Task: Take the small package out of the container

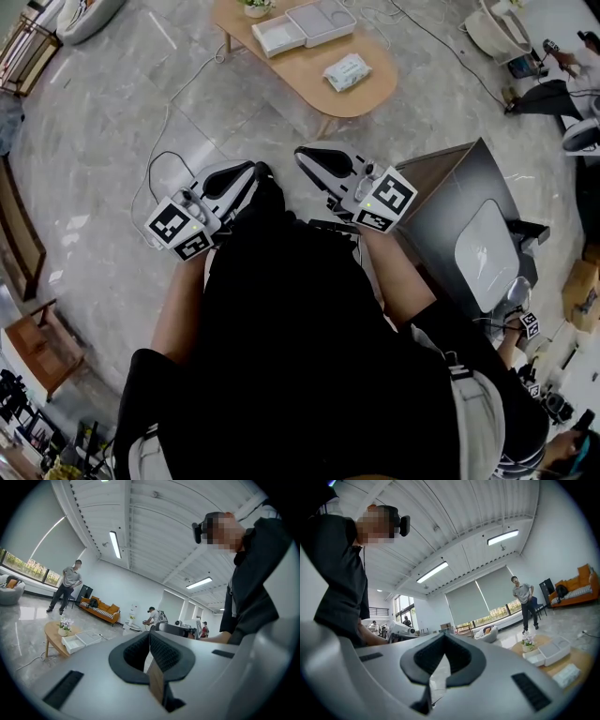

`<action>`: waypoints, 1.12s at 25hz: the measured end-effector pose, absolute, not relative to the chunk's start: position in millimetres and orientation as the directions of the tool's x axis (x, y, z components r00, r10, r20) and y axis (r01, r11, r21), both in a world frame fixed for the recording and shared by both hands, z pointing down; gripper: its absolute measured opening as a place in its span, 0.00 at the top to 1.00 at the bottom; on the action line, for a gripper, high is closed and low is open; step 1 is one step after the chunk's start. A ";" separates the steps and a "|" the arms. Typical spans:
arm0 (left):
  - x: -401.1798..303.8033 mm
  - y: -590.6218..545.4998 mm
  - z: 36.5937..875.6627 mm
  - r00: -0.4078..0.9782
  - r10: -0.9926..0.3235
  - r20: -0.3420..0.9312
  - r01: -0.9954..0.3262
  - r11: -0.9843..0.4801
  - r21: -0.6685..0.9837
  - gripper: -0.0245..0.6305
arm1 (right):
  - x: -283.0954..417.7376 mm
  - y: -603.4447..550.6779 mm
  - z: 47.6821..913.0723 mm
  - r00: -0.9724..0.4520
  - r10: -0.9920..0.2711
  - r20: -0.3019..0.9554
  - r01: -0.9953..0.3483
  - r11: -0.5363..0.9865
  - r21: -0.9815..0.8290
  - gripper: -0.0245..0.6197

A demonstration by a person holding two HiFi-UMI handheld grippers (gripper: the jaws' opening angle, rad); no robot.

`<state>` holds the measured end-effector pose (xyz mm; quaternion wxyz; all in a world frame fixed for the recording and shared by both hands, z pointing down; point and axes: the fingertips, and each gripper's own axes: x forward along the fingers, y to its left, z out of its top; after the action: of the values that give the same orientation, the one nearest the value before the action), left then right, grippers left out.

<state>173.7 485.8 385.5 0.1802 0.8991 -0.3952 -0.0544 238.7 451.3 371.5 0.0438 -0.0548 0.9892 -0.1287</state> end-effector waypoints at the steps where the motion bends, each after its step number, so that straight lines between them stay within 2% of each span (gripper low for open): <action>1: 174.6 480.4 386.9 0.686 -0.726 0.042 -0.685 -0.626 0.373 0.93 | 240.3 446.7 372.0 -0.990 -0.126 -0.068 -0.105 0.960 -0.260 0.95; 11: 158.0 397.7 388.3 0.704 -0.710 0.018 -0.660 -0.645 0.385 0.93 | 231.7 370.2 382.4 -0.986 -0.163 -0.023 -0.150 0.949 -0.276 0.95; 28: 55.5 222.0 382.7 0.751 -0.660 -0.027 -0.597 -0.695 0.401 0.93 | 124.2 197.6 375.6 -0.975 -0.215 0.060 -0.223 0.949 -0.223 0.95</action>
<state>55.5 222.0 382.7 0.1870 0.9167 -0.3428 -0.0846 124.2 197.6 375.6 -0.0173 -0.1111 0.9870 -0.1149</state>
